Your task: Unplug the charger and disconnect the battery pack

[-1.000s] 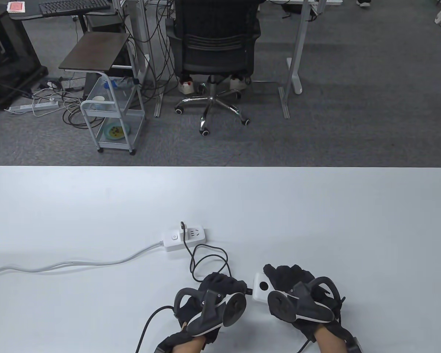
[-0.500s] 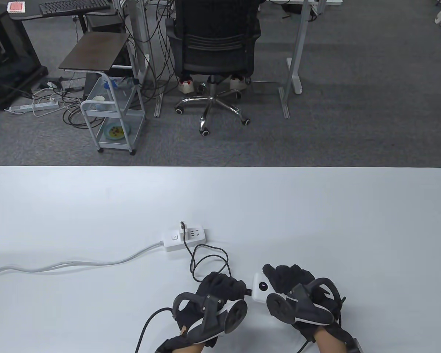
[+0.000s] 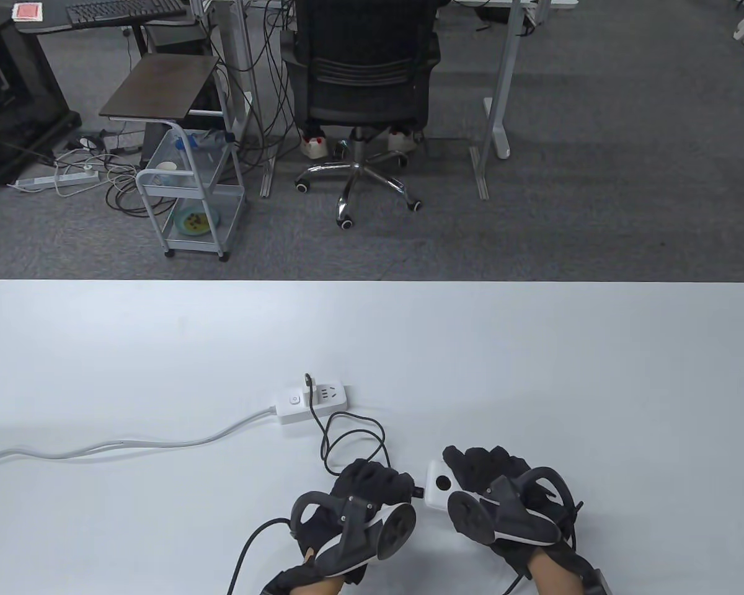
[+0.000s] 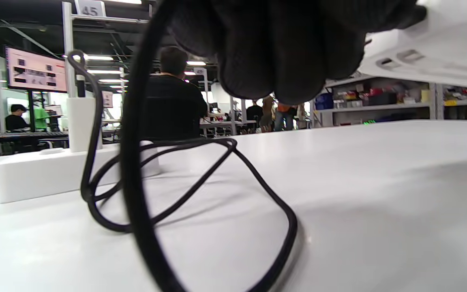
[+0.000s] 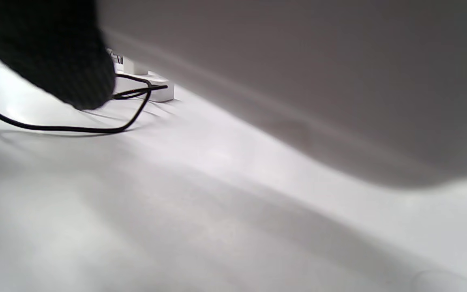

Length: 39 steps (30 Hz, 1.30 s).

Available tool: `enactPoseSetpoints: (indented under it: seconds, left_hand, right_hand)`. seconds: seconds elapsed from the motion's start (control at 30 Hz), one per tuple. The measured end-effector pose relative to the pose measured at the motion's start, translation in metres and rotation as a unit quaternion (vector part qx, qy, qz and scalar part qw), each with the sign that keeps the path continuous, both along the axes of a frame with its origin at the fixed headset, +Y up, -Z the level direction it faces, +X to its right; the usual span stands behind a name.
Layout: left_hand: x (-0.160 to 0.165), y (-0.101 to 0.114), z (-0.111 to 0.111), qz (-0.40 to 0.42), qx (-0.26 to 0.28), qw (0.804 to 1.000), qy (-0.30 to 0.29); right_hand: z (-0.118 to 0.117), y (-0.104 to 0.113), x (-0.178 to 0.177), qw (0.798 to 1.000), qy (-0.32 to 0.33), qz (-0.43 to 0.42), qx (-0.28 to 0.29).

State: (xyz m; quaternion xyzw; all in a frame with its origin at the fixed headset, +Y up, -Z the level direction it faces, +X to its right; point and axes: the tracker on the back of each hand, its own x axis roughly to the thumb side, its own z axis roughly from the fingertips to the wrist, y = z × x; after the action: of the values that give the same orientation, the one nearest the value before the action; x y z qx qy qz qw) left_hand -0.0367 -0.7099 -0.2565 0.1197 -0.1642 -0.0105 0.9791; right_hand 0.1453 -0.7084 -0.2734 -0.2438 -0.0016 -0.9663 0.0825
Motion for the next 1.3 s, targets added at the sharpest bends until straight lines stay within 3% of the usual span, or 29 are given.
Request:
enactPoseSetpoints:
  seconds: [0.13,0.27,0.5,0.6,0.67,0.73,0.87,0.93,1.1,1.3]
  left_hand:
    - [0.0022,-0.0006,0.0018,-0.009,-0.003,1.000,0.002]
    - [0.0018,0.0025,0.0016,0.009,-0.008,1.000,0.010]
    - [0.0054,0.0009,0.0021,-0.008,-0.006,1.000,0.030]
    - [0.0023,-0.0032,-0.0003,-0.012,-0.027,1.000,-0.005]
    - [0.0015,-0.0012,0.0004,0.018,-0.034,0.999,0.016]
    - [0.0027,0.0007,0.0016,-0.012,-0.012,0.999,0.027]
    - [0.0032,-0.0019,0.0007,-0.001,-0.029,0.999,0.015]
    - [0.0048,0.0018,0.0019,0.008,-0.030,0.998,0.051]
    - [0.0026,-0.0007,0.0009,0.001,-0.039,0.999,0.016]
    - [0.0020,-0.0006,0.0007,-0.001,-0.027,0.999,0.019]
  right_hand:
    - [-0.0013,0.0017,0.0004,1.000,0.002,0.019,0.021]
    - [0.0016,0.0001,0.0032,1.000,-0.001,-0.011,-0.004]
    - [0.0005,-0.0007,0.0014,1.000,-0.001,-0.001,0.009]
    - [-0.0005,-0.0010,0.0020,0.999,-0.001,0.022,0.023]
    - [-0.0004,-0.0017,0.0017,1.000,-0.001,0.001,0.011]
    - [0.0011,-0.0014,-0.0004,1.000,0.001,-0.001,0.005]
    - [-0.0013,-0.0019,0.0011,1.000,-0.002,0.018,0.018]
    - [-0.0007,-0.0023,0.0012,1.000,-0.002,-0.007,0.000]
    - [-0.0023,-0.0040,0.0021,1.000,-0.003,0.008,0.003]
    - [-0.0021,-0.0018,0.0004,1.000,-0.004,0.017,0.021]
